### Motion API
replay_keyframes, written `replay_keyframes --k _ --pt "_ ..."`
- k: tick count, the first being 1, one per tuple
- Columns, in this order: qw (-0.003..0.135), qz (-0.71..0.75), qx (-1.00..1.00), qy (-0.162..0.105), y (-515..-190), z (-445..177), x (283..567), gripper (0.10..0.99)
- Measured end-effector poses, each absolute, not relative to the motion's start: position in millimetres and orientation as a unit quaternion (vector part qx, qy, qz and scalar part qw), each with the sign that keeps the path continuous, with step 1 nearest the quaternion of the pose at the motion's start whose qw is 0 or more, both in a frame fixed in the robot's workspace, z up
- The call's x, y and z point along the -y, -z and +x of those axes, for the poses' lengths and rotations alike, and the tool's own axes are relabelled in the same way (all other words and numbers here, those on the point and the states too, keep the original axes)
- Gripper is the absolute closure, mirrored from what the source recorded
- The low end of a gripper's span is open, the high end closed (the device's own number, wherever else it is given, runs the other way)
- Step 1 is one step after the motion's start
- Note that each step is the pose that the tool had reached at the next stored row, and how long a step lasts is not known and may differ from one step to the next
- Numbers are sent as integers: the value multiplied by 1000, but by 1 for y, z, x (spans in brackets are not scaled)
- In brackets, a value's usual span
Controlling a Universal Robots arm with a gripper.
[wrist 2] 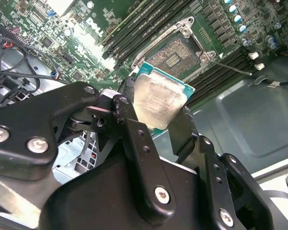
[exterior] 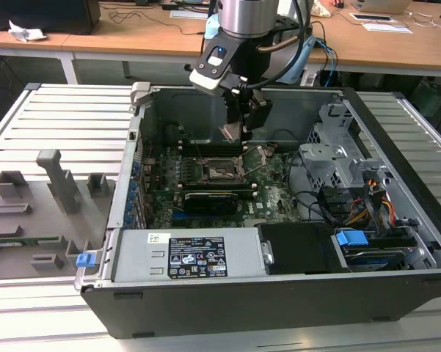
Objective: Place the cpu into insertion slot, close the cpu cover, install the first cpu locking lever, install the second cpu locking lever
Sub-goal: 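Place the cpu into insertion slot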
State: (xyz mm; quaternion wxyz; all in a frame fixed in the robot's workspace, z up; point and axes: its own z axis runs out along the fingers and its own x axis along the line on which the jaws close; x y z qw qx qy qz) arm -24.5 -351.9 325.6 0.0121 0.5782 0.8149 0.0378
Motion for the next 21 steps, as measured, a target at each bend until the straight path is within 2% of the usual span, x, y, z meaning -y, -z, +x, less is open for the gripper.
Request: replay_keyframes --k 21 --pt "11 603 -797 -36 -322 -24 352 557"
